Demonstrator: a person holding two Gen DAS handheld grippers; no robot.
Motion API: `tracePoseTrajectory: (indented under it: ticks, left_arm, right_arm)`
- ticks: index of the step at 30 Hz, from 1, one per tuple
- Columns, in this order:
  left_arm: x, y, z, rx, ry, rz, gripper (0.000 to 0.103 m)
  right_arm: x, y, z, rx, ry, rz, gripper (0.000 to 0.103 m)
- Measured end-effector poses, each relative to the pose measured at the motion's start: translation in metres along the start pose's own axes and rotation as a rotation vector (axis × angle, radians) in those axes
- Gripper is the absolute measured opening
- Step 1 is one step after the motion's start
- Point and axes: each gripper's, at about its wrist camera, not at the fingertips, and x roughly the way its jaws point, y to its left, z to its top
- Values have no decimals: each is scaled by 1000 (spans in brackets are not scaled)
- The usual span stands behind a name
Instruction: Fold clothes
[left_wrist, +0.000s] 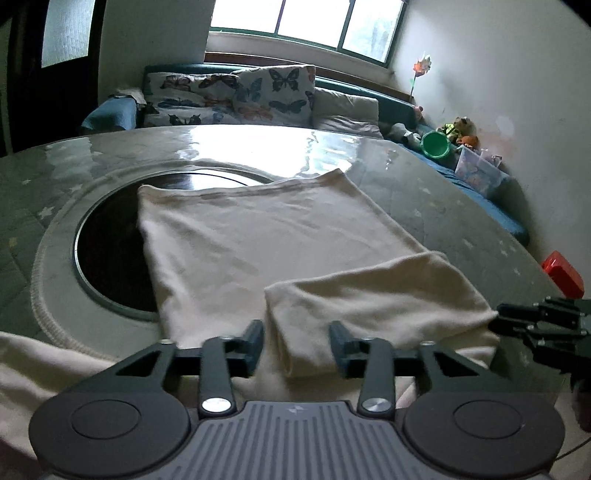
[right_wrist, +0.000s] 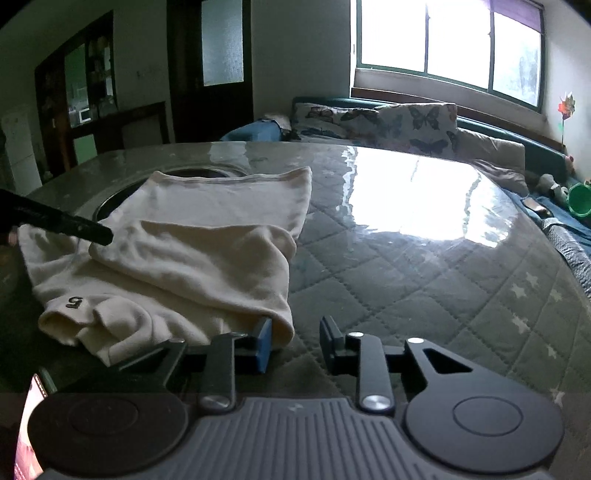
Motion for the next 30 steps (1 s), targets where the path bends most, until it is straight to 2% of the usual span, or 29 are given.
tracePoseTrajectory:
  ticks: [2, 4, 5, 6, 7, 8, 9, 12, 17, 19, 23, 24, 27, 28, 30]
  left_arm:
    - [0, 0, -3, -1, 8, 1, 46]
    - [1, 0, -6, 0, 15, 2, 44]
    - [2, -2, -8, 7, 15, 5, 42]
    - [3, -4, -9, 17, 14, 6, 28]
    - [3, -6, -10, 23, 16, 4, 19]
    - [3, -8, -10, 26, 15, 5, 18]
    - [1, -10, -10, 33, 8, 9, 10]
    - [-10, -13, -7, 16, -11, -12, 6]
    - [-38, -13, 3, -57, -42, -97, 6]
    - [-35, -12, 0, -44, -23, -90, 6]
    - [-18, -9, -13, -34, 72, -72, 6]
    - [-16, -9, -17, -28, 84, -68, 9]
    - [-20, -10, -20, -8, 79, -68, 11]
    - [-22, -10, -20, -3, 74, -67, 18]
    - [-27, -10, -19, 8, 60, -54, 23]
  right_arm:
    - [0, 1, 0, -7, -5, 5, 26]
    - [0, 3, 1, -18, -13, 10, 21]
    - [1, 5, 2, -26, -15, 9, 16]
    - [1, 6, 2, -35, -16, 7, 13]
    - [2, 8, 2, -44, -18, 5, 11]
    - [3, 10, 3, -53, -20, 3, 5]
    - [3, 11, 3, -58, -26, -1, 4]
    - [-1, 12, 3, -63, -48, -14, 3]
    - [-20, 11, 3, -61, -86, -38, 2]
    - [-23, 11, 1, -61, -79, -32, 2]
    - [-16, 9, -6, -69, -16, -20, 3]
    - [-16, 8, -6, -70, -6, -20, 3]
    - [-23, 0, -3, -71, 25, -19, 5]
    - [-26, -3, -1, -65, 26, -22, 5]
    - [-32, -9, 6, -53, 19, -26, 5]
